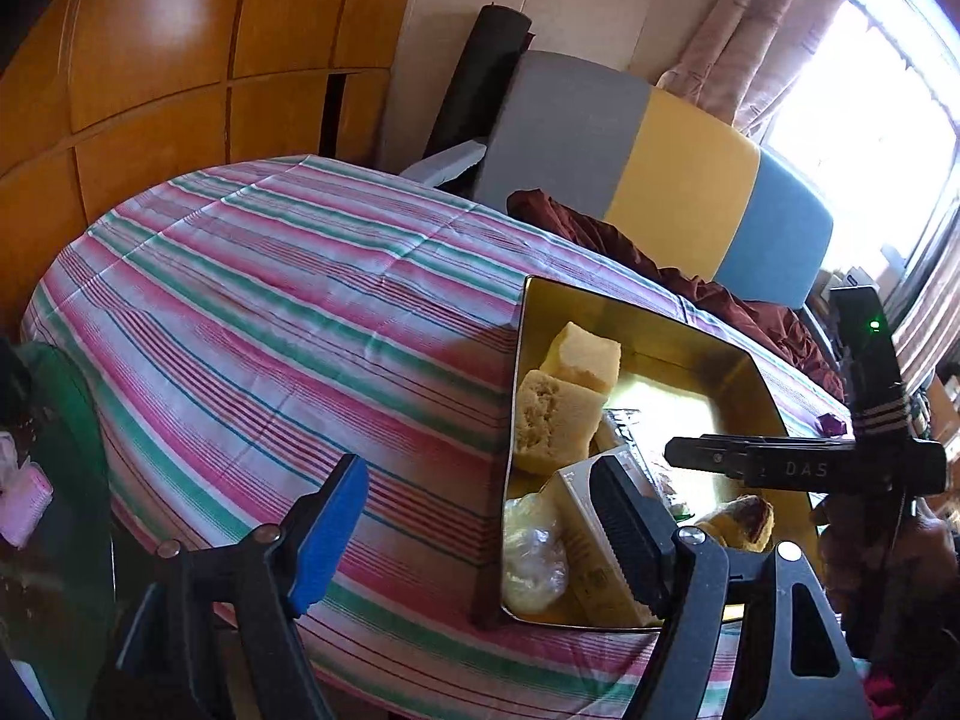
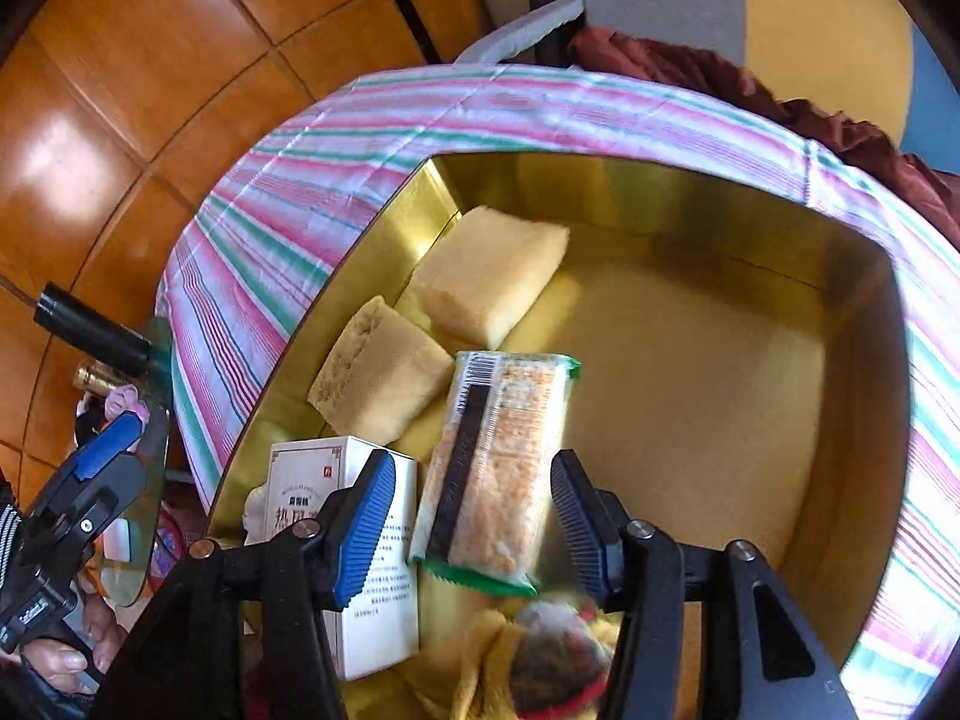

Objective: Organize objects
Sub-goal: 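Release the sponge into the tray with the left tool while the right tool drops the cracker packet there, then move both open tools from the tray back to the remaining items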

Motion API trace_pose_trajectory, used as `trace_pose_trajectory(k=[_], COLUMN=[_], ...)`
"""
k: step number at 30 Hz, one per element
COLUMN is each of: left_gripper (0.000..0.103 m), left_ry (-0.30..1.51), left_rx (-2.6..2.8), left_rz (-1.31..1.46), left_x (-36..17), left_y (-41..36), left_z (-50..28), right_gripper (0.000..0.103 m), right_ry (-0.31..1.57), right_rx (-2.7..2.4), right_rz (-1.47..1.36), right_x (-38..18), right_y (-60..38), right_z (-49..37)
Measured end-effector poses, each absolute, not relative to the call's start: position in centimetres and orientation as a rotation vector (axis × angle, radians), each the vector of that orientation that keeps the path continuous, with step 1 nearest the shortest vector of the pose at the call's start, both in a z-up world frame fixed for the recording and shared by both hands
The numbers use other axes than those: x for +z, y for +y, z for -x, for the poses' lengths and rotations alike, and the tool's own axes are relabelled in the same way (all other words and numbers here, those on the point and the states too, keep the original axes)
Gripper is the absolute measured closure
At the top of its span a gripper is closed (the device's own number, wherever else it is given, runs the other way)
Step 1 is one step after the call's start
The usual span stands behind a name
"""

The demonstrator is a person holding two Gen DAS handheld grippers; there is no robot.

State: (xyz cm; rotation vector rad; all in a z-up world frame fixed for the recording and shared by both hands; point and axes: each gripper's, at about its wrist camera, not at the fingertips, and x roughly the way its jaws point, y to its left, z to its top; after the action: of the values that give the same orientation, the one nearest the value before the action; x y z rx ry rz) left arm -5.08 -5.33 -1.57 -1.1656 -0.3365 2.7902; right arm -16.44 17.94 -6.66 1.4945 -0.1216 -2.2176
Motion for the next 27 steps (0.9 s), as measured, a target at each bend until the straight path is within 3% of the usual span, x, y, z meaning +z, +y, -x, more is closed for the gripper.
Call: trace_pose_trajectory(k=[11, 16, 27], left_gripper=[0.021, 0.021, 0.021], left_ry=[-0.186, -0.11, 0.044], left_rx=[2.772, 2.741, 2.647], left_rz=[1.07, 1.042, 1.0], left_x=[1.0, 1.7, 2.8], left_y=[-1.4, 1.1, 6.9], left_z=[3.9, 3.5, 3.0], right_gripper=[0.047, 0.039, 0.039], right_ry=[-0.189, -0.227, -0.392], right_rx=[-2.376, -2.462, -2.676], right_rz=[-1.396, -1.374, -1.424], right_x=[-3.0, -1.8, -1.5], right_y=[23.4, 27.2, 38.7], right_z=[12.2, 10.1, 7.5])
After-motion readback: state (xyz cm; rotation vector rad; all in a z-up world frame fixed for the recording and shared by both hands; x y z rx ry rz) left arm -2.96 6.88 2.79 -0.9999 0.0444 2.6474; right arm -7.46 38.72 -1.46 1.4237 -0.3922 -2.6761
